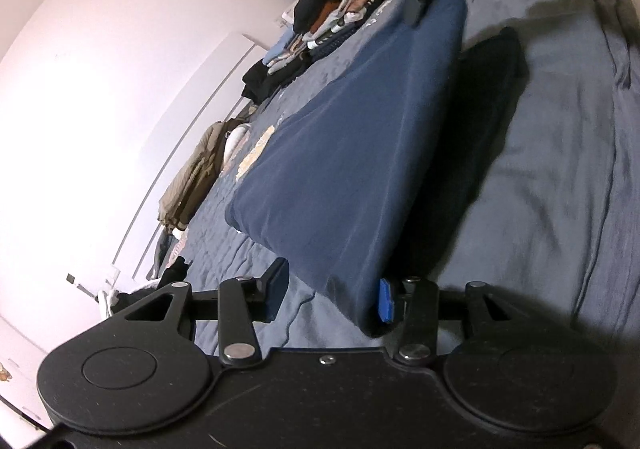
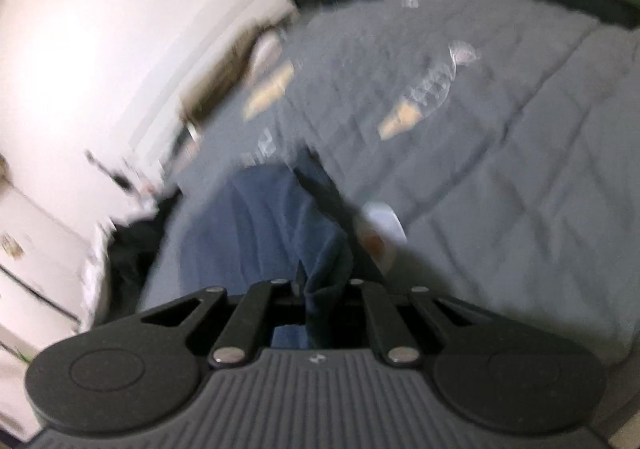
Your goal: Fold clothes
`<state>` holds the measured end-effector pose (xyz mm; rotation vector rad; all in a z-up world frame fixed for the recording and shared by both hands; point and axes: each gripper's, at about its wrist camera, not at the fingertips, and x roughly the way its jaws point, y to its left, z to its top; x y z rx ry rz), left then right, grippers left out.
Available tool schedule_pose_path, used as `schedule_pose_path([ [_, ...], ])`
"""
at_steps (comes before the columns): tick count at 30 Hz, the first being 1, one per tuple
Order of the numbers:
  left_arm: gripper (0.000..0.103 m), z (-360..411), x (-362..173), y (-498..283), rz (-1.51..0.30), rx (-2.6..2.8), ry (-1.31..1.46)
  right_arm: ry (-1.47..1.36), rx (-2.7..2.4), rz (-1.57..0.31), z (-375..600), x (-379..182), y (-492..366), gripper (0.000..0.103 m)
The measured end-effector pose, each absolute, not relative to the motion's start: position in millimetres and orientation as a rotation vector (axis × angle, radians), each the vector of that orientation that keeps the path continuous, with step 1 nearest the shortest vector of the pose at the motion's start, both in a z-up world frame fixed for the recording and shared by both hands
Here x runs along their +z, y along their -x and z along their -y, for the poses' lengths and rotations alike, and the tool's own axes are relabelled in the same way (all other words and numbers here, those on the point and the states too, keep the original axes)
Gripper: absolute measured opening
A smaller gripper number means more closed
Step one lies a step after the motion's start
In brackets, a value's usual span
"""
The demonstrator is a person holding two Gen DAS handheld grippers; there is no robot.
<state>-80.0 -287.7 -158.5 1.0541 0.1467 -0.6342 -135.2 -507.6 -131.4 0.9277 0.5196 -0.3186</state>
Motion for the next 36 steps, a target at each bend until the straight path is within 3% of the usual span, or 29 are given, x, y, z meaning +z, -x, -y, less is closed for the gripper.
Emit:
schedule_pose_path([
  [3,0.045,287.3,-161.1,78.0,-0.156,-0.634,-1.067,-1.004,-0.326,-0.606,512.0,-155.0,130.9,0.007],
  [7,0.045,283.1,-158.1,76.4,-0.161,-0.633,-1.072,-1.011,-0.314,-0.590,511.9,-149.5,132.8,0.008],
  [10,0.053,282.8,-162.2,77.8,-0.142,-0.615,-1.090,-0.996,-0.309,-0.576,509.8,-146.9,132.9,0.008],
  [15,0.053,277.9,-156.1,81.0,-0.142,-0.638,-1.102,-0.993,-0.291,-0.557,507.1,-137.1,131.3,0.009],
  [16,0.050,276.0,-153.5,80.1,-0.151,-0.642,-1.098,-0.988,-0.276,-0.552,506.1,-133.9,131.5,0.009],
  [19,0.012,270.5,-143.2,76.5,-0.204,-0.696,-1.066,-0.960,-0.236,-0.553,502.4,-129.3,130.6,0.009],
  [20,0.012,269.6,-142.1,75.8,-0.213,-0.704,-1.065,-0.959,-0.237,-0.563,503.0,-130.2,129.4,0.009],
  [24,0.017,267.7,-144.1,73.4,-0.227,-0.703,-1.083,-0.981,-0.252,-0.598,508.2,-135.7,128.2,0.009],
  [26,0.033,269.8,-147.9,75.7,-0.236,-0.689,-1.088,-0.984,-0.258,-0.606,508.4,-138.3,128.1,0.009],
  [27,0.035,271.1,-149.8,79.4,-0.231,-0.689,-1.094,-0.983,-0.261,-0.608,507.3,-139.4,128.2,0.009],
  [33,0.036,279.5,-151.9,89.0,-0.167,-0.713,-1.089,-0.962,-0.247,-0.595,507.0,-128.5,130.1,0.009],
  [34,0.034,280.2,-154.0,87.7,-0.167,-0.716,-1.094,-0.957,-0.242,-0.591,507.3,-127.5,130.4,0.009],
  [35,0.018,280.7,-156.7,86.0,-0.170,-0.722,-1.101,-0.956,-0.241,-0.589,507.1,-128.2,130.6,0.009],
  [36,0.009,280.0,-158.8,83.6,-0.181,-0.725,-1.112,-0.959,-0.245,-0.594,507.6,-130.0,130.5,0.009],
])
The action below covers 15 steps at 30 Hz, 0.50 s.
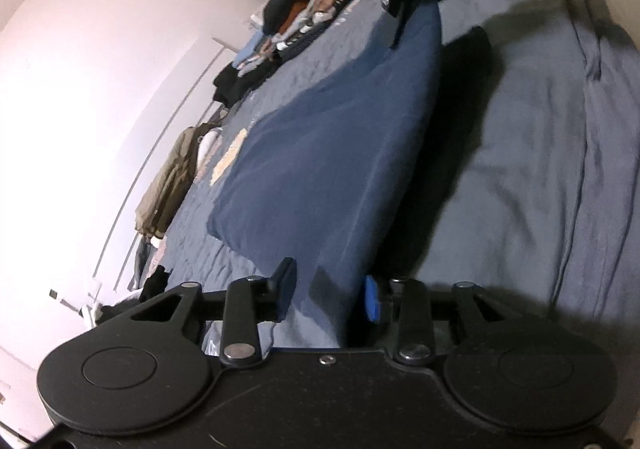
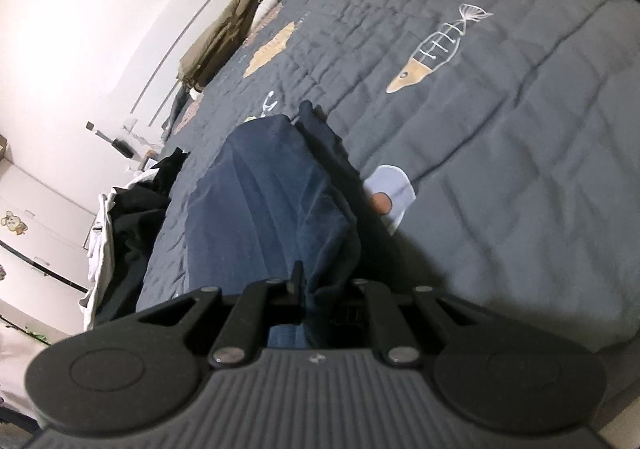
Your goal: Fold clothes
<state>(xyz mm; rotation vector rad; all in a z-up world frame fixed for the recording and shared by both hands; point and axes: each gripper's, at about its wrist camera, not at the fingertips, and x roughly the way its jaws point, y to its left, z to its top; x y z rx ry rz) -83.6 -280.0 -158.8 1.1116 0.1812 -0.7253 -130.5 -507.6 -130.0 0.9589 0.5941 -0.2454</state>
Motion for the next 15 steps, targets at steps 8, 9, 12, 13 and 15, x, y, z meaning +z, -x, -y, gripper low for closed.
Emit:
schedule_pose_path([
  [8,0.010,275.6,-157.8,76.7,-0.233,-0.704,-1.125,-0.934,-0.265,-0.637,499.1,-145.2,120.9,0.009],
  [9,0.011,277.3,-161.4,77.7,-0.234,-0.697,-1.135,-0.923,-0.267,-0.637,498.1,-145.1,119.9,0.009],
  [12,0.014,281.2,-171.1,81.5,-0.210,-0.674,-1.166,-0.913,-0.276,-0.648,499.1,-147.7,118.9,0.009],
  [13,0.014,282.0,-172.4,80.5,-0.204,-0.671,-1.167,-0.913,-0.279,-0.654,499.7,-149.6,118.8,0.009],
  [15,0.014,283.3,-173.9,76.8,-0.195,-0.665,-1.158,-0.910,-0.283,-0.659,500.0,-152.3,118.4,0.009],
])
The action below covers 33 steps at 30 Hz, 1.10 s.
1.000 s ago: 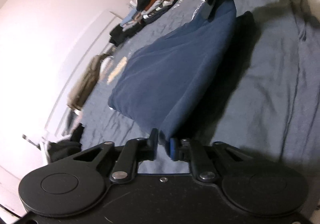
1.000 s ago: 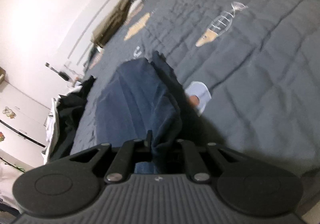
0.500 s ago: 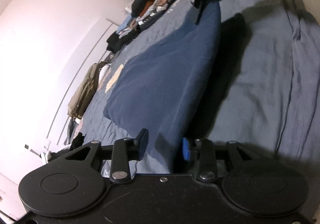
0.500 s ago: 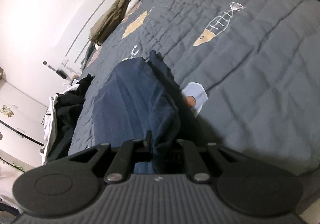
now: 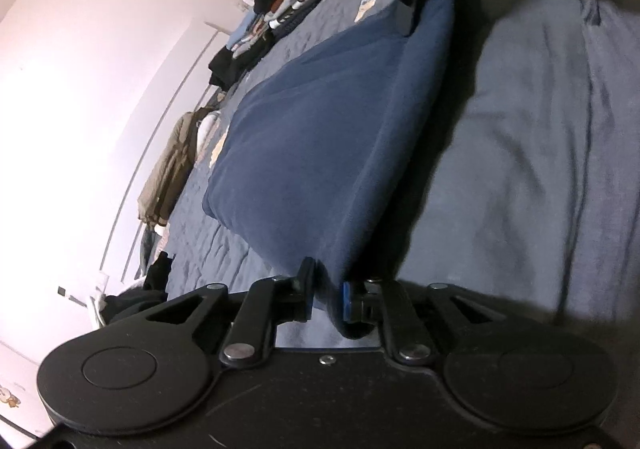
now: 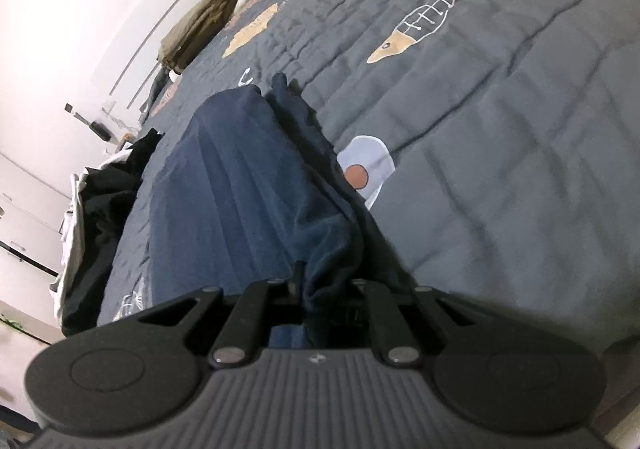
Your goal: Fold clothes
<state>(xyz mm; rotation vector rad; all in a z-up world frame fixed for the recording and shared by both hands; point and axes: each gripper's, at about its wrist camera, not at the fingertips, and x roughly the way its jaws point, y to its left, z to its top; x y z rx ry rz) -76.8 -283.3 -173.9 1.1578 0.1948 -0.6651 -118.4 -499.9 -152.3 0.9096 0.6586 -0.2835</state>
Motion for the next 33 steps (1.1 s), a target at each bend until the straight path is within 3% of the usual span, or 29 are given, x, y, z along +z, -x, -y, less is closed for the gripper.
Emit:
schedule_pose_path([
  [5,0.005,283.8,-174.9,75.3,-0.202,-0.669,-1.151,-0.909,-0.288,-0.653,499.4,-155.2,117.8,0.008],
  [15,0.003,256.7,-137.9,91.0,-0.254,-0.671,-1.085,-0.948,-0.232,-0.669,490.2,-153.7,123.6,0.009],
  [24,0.003,194.5,-103.1,126.8,-0.399,-0.669,-1.079,-0.911,0.017,-0.814,450.8,-137.8,136.1,0.009],
  [27,0.009,184.0,-104.2,128.9,-0.503,-0.679,-1.060,-0.796,0.083,-0.911,437.9,-136.2,134.4,0.010],
  [28,0.011,181.4,-104.7,130.1,-0.526,-0.688,-1.041,-0.763,0.084,-0.921,437.9,-135.1,135.0,0.016],
  [29,0.017,179.8,-105.3,131.2,-0.552,-0.692,-1.027,-0.730,0.085,-0.930,438.0,-134.1,135.6,0.023],
  [30,0.020,178.4,-104.5,132.0,-0.579,-0.702,-1.015,-0.701,0.068,-0.929,443.6,-129.4,136.4,0.025],
  [32,0.040,172.5,-97.9,132.4,-0.645,-0.759,-0.949,-0.619,0.002,-0.904,455.2,-116.8,139.9,0.029],
  [33,0.043,166.4,-93.3,132.7,-0.659,-0.780,-0.903,-0.565,-0.046,-0.878,460.8,-109.0,142.8,0.029],
])
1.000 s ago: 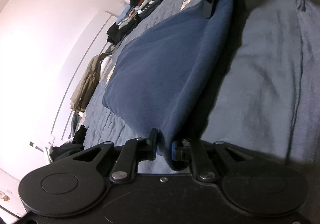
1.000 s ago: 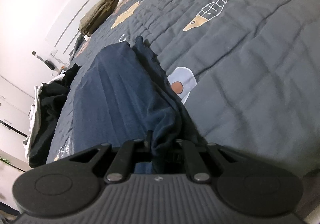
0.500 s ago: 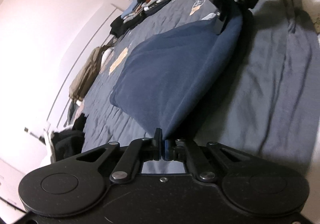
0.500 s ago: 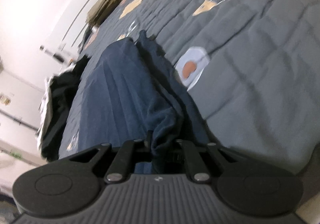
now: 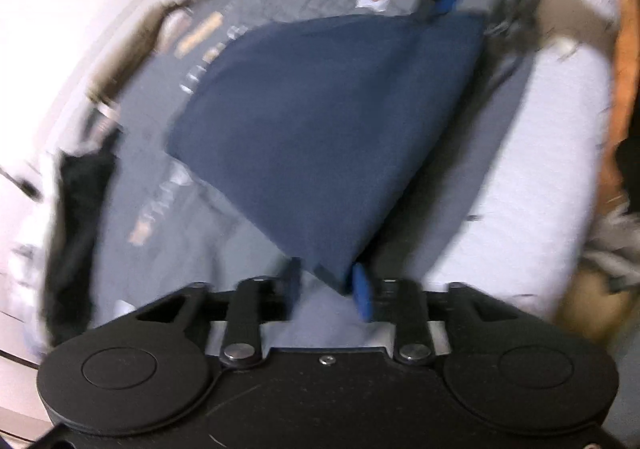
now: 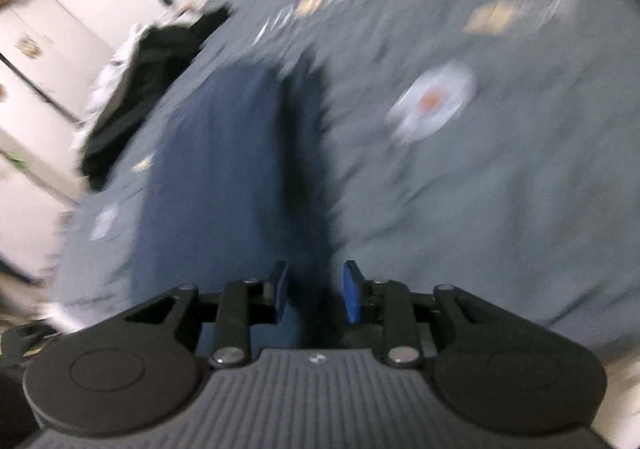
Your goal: Fold clothes
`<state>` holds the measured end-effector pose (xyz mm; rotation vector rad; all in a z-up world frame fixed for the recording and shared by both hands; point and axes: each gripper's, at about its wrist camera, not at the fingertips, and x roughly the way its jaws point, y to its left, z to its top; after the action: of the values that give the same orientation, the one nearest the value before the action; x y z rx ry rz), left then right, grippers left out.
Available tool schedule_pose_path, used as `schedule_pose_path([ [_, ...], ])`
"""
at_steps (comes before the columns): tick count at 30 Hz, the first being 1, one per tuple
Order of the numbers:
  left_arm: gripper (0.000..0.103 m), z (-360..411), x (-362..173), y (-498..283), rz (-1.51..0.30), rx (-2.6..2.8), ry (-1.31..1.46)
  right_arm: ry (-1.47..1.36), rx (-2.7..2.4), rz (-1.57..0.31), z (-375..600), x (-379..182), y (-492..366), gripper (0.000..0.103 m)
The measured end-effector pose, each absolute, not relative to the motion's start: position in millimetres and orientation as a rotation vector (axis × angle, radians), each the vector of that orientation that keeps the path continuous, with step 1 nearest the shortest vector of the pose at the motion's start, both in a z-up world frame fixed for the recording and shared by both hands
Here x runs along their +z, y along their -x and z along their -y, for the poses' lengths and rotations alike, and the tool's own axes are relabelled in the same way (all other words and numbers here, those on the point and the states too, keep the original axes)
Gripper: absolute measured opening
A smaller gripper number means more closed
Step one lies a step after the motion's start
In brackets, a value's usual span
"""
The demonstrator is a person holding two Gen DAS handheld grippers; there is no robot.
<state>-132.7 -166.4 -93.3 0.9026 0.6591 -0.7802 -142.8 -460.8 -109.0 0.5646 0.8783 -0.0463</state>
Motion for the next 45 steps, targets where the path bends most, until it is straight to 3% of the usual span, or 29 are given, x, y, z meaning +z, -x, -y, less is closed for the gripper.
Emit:
schedule_pose_path([
  [4,0.051,145.8,-68.9,116.2,-0.693,-0.809,-0.642,-0.620,-0.077,-0.744,488.4,-92.1,153.1,0.030],
  [10,0.067,143.3,-47.4,84.1,-0.629,-0.780,-0.392,-0.507,0.045,-0.642,458.5,-77.7,128.8,0.043],
  [25,0.068,168.5,-43.2,-38.8,-0.603,-0.740,0.030,-0.433,0.084,-0.637,462.0,-66.8,17.4,0.053],
  [30,0.068,164.6,-54.2,-59.0,-0.614,-0.733,0.043,-0.442,0.108,-0.584,469.6,-79.5,-2.8,0.067],
  [34,0.069,160.9,-57.7,-72.8,-0.628,-0.715,0.087,-0.529,0.121,-0.684,477.6,-90.1,-19.4,0.067],
  [45,0.069,160.9,-61.7,-71.2,-0.626,-0.706,0.071,-0.569,0.116,-0.682,481.3,-104.0,-24.2,0.067],
])
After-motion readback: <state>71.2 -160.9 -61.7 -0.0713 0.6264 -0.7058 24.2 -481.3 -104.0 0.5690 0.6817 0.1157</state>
